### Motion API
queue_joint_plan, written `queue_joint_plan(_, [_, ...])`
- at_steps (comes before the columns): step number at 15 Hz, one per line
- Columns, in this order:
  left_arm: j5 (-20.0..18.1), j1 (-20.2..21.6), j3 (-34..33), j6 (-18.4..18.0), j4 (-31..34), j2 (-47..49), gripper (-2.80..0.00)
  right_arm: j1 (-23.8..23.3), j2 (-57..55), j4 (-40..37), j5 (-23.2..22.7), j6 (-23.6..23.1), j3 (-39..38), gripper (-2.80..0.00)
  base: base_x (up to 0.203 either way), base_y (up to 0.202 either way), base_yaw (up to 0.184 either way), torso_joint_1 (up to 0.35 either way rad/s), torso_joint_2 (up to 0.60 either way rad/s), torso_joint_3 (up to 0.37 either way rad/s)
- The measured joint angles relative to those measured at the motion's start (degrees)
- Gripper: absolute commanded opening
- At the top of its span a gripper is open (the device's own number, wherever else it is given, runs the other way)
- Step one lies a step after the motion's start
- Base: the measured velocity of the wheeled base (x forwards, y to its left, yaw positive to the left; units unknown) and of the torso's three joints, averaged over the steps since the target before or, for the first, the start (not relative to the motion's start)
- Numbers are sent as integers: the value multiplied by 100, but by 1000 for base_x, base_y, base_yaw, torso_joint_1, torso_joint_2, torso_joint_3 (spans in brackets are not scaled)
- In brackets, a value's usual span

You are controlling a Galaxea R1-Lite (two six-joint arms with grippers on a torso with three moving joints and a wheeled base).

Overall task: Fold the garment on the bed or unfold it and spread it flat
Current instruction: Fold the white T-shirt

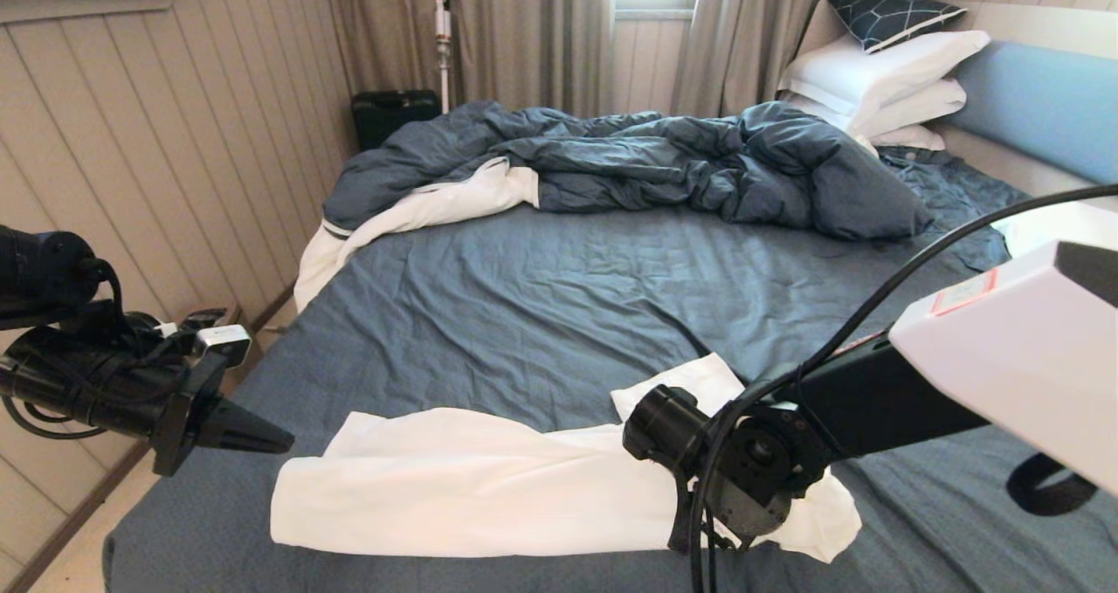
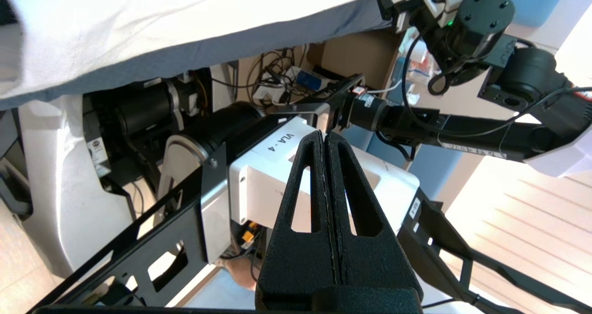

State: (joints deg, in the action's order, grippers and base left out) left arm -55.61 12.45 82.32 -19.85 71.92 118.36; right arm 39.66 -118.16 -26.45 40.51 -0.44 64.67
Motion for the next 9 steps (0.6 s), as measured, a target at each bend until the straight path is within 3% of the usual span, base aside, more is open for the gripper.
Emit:
queue_joint_plan(3, [0, -2, 1, 1, -4, 5, -280, 163, 47, 99, 96, 2, -82, 0, 0, 0, 0, 0, 0, 0])
queue_joint_plan(9, [-3, 1, 1, 9, 7, 28, -280, 28, -28, 223, 177, -151, 215, 0, 0, 0, 0, 0, 0, 0])
